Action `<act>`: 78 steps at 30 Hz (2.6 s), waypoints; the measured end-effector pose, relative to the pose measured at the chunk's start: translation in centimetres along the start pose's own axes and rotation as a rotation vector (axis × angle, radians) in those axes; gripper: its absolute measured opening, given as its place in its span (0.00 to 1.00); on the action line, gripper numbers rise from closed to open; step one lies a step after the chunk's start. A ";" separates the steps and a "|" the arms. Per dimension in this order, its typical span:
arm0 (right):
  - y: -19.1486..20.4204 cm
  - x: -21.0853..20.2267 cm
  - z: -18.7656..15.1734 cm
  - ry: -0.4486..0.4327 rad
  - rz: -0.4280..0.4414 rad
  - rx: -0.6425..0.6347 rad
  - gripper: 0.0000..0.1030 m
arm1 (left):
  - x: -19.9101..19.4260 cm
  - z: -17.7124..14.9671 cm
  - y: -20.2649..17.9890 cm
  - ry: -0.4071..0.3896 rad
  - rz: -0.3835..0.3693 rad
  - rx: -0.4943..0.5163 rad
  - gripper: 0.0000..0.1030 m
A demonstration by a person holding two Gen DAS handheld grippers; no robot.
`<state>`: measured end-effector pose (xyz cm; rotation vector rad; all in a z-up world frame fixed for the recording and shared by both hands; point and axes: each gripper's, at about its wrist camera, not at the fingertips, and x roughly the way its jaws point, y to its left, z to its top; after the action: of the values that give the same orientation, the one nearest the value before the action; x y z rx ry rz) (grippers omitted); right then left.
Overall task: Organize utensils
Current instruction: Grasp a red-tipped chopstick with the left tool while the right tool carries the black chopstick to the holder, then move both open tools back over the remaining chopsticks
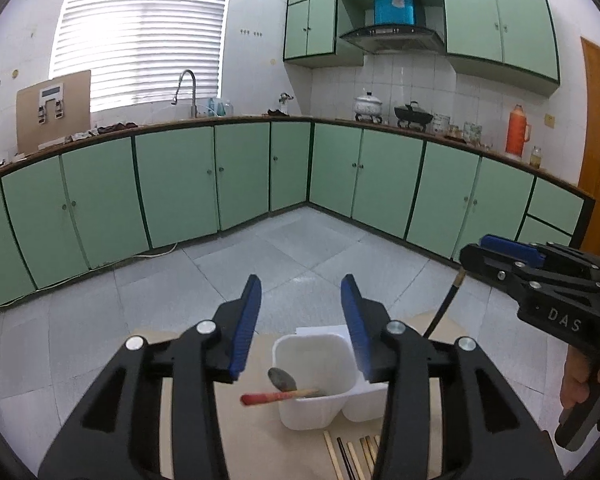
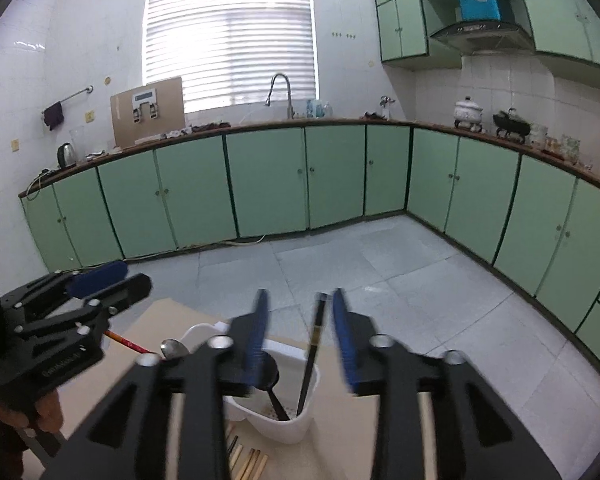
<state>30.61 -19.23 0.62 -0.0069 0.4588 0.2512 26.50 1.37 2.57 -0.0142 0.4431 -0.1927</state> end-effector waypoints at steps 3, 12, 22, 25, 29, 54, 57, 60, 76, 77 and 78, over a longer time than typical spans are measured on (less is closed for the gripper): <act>-0.1 -1.8 -0.2 -0.040 -0.035 -0.005 0.52 | -1.7 0.1 0.3 -0.033 0.012 -0.011 0.51; 0.8 -7.2 -4.9 -0.076 -0.100 0.008 0.79 | -8.6 -2.9 -0.7 -0.104 0.071 0.021 0.80; 3.4 -9.7 -14.4 0.059 -0.105 0.051 0.89 | -11.1 -12.1 -0.4 0.050 0.111 0.027 0.86; 4.3 -10.0 -17.2 0.110 -0.105 0.065 0.89 | -11.2 -14.8 0.2 0.113 0.116 0.014 0.86; 5.2 -10.7 -21.3 0.175 -0.126 0.065 0.88 | -11.3 -18.1 0.5 0.188 0.129 0.024 0.86; 10.2 -9.7 -28.1 0.385 -0.029 0.044 0.29 | -10.6 -24.5 -1.0 0.359 0.095 0.045 0.86; 10.5 -9.5 -28.4 0.389 -0.036 0.033 0.28 | -10.6 -24.6 -1.1 0.362 0.090 0.043 0.86; 10.2 -9.4 -28.3 0.386 -0.052 0.027 0.27 | -10.5 -24.8 -1.5 0.370 0.075 0.047 0.86; 8.0 -9.7 -28.4 0.381 -0.083 0.086 0.27 | -8.2 -25.6 -4.2 0.457 0.011 0.071 0.86; 7.9 -9.7 -28.4 0.380 -0.083 0.087 0.27 | -8.0 -25.7 -4.1 0.464 0.013 0.067 0.86; 7.9 -9.7 -28.4 0.380 -0.083 0.087 0.27 | -7.8 -25.6 -4.1 0.466 0.014 0.063 0.86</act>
<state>7.86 -15.65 -20.17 0.0113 0.8452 0.1480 7.88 -0.45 -17.02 0.0970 0.9013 -0.1962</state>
